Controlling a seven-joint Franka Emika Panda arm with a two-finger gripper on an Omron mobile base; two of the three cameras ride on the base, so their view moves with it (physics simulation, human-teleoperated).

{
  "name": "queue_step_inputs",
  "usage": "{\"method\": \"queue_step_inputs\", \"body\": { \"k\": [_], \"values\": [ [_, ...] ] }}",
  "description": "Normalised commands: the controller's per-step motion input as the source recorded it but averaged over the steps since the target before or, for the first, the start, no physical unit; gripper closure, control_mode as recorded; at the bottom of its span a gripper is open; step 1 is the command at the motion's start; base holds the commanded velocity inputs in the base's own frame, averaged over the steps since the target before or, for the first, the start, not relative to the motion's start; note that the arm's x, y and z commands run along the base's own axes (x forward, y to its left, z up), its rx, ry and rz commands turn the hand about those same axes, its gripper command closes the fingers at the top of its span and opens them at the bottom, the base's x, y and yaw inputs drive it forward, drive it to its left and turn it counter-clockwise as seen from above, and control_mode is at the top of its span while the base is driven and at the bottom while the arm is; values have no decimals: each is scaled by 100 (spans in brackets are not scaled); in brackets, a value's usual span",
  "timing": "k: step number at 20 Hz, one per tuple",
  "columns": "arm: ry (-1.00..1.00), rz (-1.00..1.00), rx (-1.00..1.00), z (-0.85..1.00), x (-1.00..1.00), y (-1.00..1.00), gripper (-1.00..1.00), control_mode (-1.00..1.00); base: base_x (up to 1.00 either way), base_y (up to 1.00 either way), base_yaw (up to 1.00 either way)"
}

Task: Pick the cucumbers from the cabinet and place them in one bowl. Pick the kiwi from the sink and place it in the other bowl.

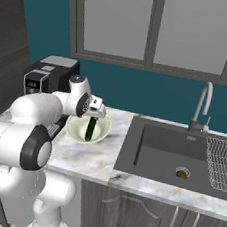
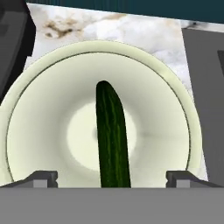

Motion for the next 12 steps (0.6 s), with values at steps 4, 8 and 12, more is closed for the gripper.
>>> {"method": "queue_step_inputs", "body": {
  "k": [4,8,12],
  "values": [
    [0,-6,3,51,-55,0,-100,-100,0,0,0],
    [0,-4,1,32,-61,0,-100,-100,0,0,0],
    [0,-4,0,15,-78,0,-100,-100,0,0,0]
  ]
}}
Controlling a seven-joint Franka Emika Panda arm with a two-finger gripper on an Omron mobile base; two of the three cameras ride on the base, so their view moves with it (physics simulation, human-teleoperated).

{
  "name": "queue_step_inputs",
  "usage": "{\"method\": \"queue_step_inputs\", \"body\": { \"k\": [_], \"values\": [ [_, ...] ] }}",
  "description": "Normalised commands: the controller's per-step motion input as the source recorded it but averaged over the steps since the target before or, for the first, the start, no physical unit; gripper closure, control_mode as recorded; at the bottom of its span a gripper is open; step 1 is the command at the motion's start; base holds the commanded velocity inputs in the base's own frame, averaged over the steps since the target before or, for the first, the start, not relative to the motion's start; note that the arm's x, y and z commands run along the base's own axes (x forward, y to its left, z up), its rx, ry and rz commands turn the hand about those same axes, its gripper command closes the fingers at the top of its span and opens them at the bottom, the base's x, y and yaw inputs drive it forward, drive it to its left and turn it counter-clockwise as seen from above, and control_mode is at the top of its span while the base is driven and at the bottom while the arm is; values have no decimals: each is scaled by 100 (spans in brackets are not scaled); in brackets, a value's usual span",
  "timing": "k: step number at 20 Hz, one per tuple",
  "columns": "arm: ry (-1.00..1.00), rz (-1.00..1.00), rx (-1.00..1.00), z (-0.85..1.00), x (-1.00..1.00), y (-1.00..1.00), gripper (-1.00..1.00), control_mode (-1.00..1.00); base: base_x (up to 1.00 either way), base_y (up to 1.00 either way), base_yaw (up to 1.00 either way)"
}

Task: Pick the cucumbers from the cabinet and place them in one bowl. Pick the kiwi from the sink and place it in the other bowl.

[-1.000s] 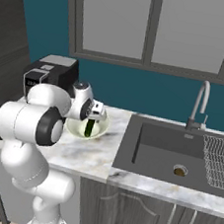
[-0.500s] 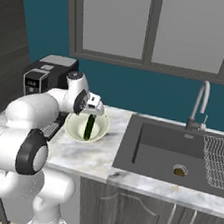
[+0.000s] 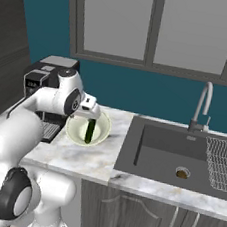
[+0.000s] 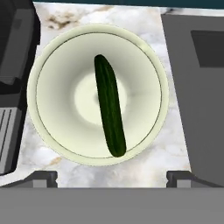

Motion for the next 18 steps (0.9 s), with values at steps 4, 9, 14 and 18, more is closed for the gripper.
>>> {"method": "queue_step_inputs", "body": {
  "k": [4,9,14,18],
  "values": [
    [0,-6,0,3,-95,0,-100,-100,0,0,0],
    [0,-6,0,-4,-99,-1,-100,-100,0,0,0],
    [0,-9,3,-12,-66,0,-100,-100,0,0,0],
    [1,-6,2,-5,-48,0,-100,-100,0,0,0]
  ]
}}
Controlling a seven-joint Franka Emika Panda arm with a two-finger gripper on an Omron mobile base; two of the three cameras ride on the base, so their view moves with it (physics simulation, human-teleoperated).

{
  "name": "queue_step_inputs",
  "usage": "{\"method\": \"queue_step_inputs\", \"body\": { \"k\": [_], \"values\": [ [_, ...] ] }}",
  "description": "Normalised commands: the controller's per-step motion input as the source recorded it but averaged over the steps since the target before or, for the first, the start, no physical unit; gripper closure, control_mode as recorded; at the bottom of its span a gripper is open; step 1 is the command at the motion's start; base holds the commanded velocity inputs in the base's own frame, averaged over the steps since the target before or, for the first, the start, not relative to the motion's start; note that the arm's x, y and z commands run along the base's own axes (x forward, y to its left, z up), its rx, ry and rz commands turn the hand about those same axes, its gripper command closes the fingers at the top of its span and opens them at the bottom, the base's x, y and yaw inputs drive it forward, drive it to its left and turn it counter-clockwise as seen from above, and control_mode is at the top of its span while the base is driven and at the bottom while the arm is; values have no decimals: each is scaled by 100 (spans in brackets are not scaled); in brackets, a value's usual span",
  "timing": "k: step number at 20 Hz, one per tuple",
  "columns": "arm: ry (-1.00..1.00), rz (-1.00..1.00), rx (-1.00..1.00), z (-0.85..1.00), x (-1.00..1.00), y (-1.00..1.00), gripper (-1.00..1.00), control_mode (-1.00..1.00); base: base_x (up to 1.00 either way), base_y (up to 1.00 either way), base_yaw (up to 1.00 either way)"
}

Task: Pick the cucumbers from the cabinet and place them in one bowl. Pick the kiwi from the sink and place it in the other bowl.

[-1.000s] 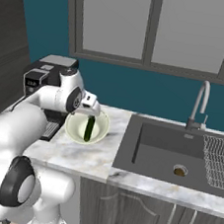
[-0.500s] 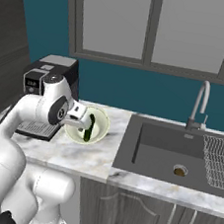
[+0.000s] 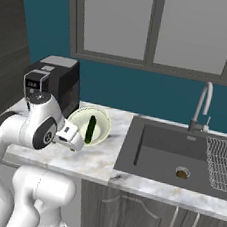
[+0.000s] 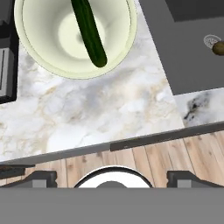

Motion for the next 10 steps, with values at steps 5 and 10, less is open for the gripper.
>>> {"method": "queue_step_inputs", "body": {
  "k": [5,10],
  "values": [
    [0,0,0,0,-4,0,-100,100,-7,0,0],
    [0,0,0,0,0,0,-100,100,-70,0,-3]
  ]
}}
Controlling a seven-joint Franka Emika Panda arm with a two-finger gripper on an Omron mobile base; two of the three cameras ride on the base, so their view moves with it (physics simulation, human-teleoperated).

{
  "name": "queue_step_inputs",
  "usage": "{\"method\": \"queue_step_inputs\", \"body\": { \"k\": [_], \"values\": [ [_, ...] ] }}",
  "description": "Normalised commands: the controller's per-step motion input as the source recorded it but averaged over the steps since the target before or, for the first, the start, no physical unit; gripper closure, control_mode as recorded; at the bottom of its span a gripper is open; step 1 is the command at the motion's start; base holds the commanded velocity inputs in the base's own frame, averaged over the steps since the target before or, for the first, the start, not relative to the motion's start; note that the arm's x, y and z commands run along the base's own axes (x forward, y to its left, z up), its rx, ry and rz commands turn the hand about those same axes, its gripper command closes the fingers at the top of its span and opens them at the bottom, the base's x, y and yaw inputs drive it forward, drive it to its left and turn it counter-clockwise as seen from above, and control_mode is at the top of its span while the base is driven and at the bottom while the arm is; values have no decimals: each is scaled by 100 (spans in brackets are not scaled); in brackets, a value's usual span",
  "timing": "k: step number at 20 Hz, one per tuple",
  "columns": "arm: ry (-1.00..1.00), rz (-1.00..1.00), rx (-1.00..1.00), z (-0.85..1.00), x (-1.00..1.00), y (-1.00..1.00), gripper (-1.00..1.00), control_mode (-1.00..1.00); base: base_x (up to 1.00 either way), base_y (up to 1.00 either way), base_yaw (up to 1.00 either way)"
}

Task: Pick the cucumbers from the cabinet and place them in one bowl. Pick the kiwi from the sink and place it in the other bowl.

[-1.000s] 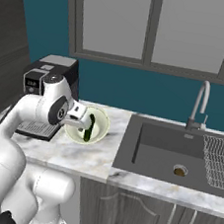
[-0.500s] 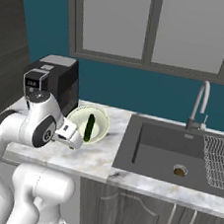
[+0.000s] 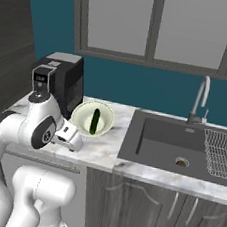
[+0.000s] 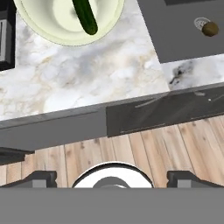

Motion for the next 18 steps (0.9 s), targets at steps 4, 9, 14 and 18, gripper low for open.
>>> {"method": "queue_step_inputs", "body": {
  "k": [4,9,14,18],
  "values": [
    [0,0,0,0,0,0,-100,100,-83,0,-5],
    [0,0,0,0,0,0,-100,100,-87,2,-6],
    [0,0,0,0,0,0,-100,100,-88,4,-5],
    [0,0,0,0,0,0,-100,100,-65,29,-7]
  ]
}}
